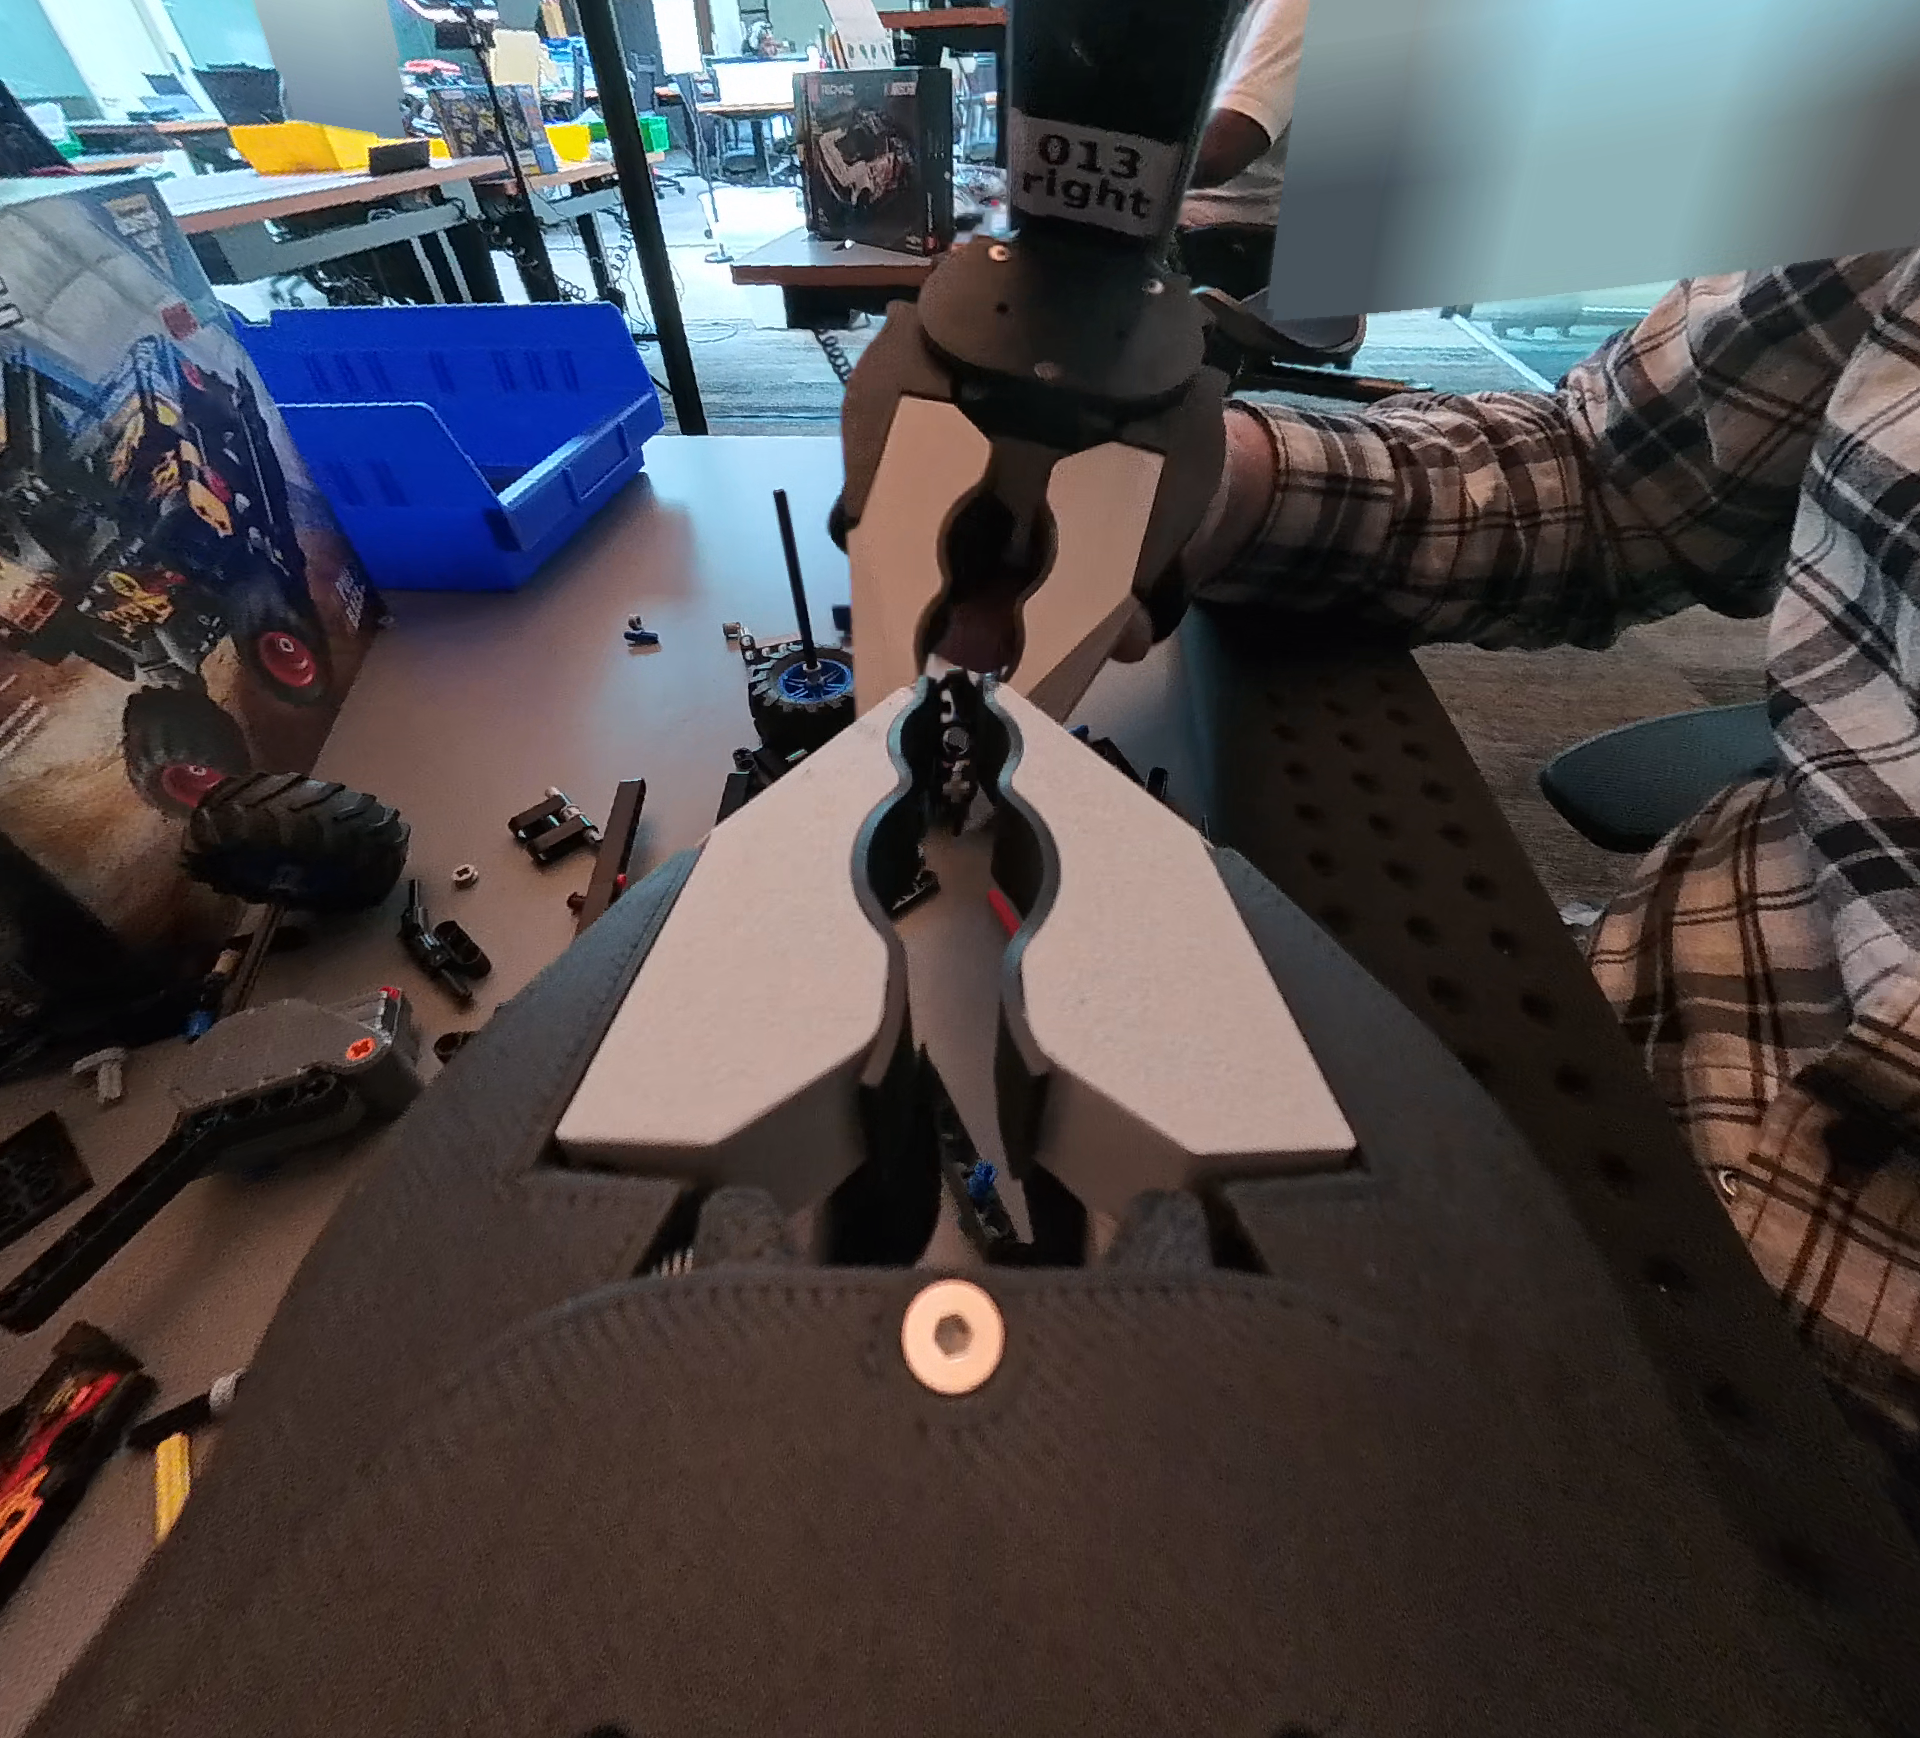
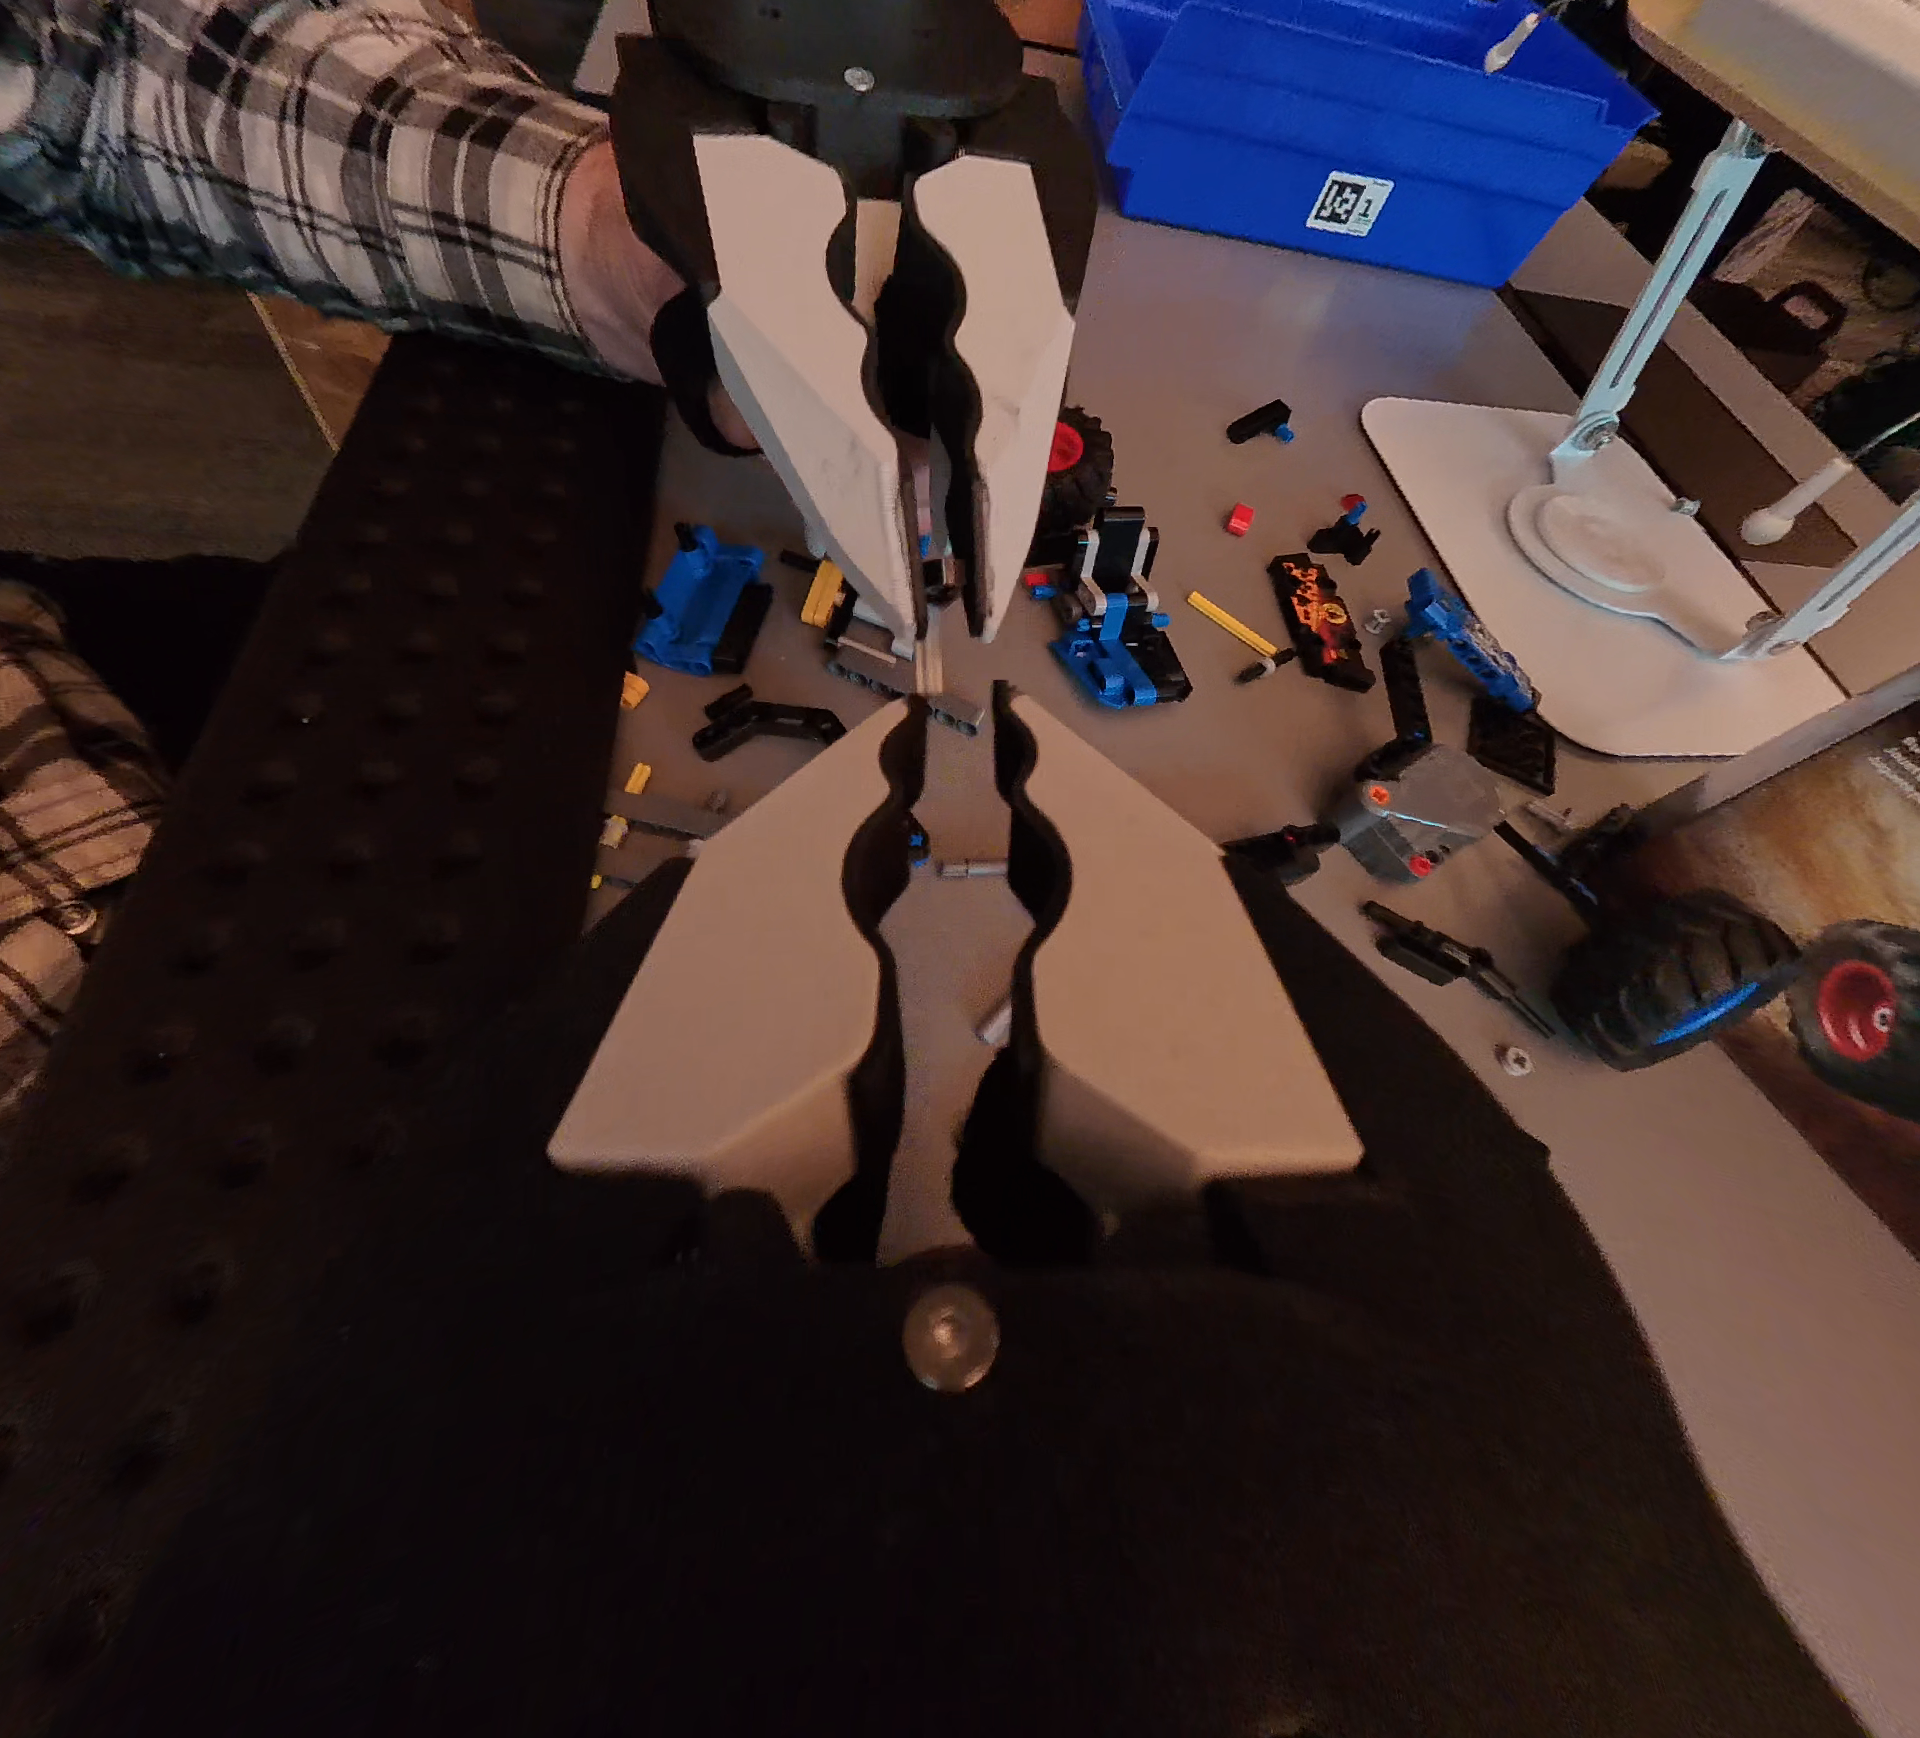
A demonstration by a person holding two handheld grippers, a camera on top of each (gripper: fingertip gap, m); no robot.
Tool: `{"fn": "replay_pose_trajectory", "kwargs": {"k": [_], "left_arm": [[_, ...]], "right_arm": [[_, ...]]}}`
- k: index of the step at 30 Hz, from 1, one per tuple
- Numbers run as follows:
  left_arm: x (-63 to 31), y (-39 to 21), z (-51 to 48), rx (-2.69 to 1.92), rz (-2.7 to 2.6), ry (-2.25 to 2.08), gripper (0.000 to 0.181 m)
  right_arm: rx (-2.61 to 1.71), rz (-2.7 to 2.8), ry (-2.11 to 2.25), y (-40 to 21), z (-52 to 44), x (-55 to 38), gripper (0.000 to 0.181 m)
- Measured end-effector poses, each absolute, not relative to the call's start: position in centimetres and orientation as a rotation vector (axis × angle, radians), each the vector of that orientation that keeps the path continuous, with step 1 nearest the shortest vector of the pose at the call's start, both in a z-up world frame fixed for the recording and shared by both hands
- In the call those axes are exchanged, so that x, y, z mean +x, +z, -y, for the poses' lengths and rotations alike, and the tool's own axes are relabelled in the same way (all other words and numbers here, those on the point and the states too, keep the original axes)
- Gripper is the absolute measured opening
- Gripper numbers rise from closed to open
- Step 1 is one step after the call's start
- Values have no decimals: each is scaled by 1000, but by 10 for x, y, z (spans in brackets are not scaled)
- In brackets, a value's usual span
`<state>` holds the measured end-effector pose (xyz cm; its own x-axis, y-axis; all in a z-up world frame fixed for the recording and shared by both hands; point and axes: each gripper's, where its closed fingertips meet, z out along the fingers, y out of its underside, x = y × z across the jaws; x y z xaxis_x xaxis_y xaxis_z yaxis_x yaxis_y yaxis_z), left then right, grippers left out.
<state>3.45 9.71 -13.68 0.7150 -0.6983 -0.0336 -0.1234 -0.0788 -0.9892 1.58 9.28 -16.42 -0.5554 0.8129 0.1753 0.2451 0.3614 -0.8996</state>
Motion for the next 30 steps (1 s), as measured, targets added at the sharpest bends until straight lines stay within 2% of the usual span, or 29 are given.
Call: {"fn": "replay_pose_trajectory", "kwargs": {"k": [4,7,9,10,14,19,23,30], "left_arm": [[36,-136,-97,-1597,-687,-537,4],[36,-135,-96,-1589,-694,-522,4],[38,-137,-96,-1597,-711,-503,4],[38,-138,-96,-1597,-715,-498,4],[38,-137,-97,-1589,-711,-496,4],[33,-145,-96,-1638,-757,-424,12],[35,-151,-97,-1657,-804,-360,5],[37,-141,-92,-1622,-775,-410,4]], "right_arm": [[-890,2019,1171,-165,-87,16,0],[-905,2012,1216,-163,-87,17,0],[-919,2007,1281,-159,-85,20,18],[-926,2006,1302,-158,-84,20,18],[-917,2001,1263,-158,-85,20,2],[-896,1989,1230,-155,-92,22,2],[-860,2011,1201,-158,-90,24,2],[-779,1984,1158,-148,-87,28,1]]}}
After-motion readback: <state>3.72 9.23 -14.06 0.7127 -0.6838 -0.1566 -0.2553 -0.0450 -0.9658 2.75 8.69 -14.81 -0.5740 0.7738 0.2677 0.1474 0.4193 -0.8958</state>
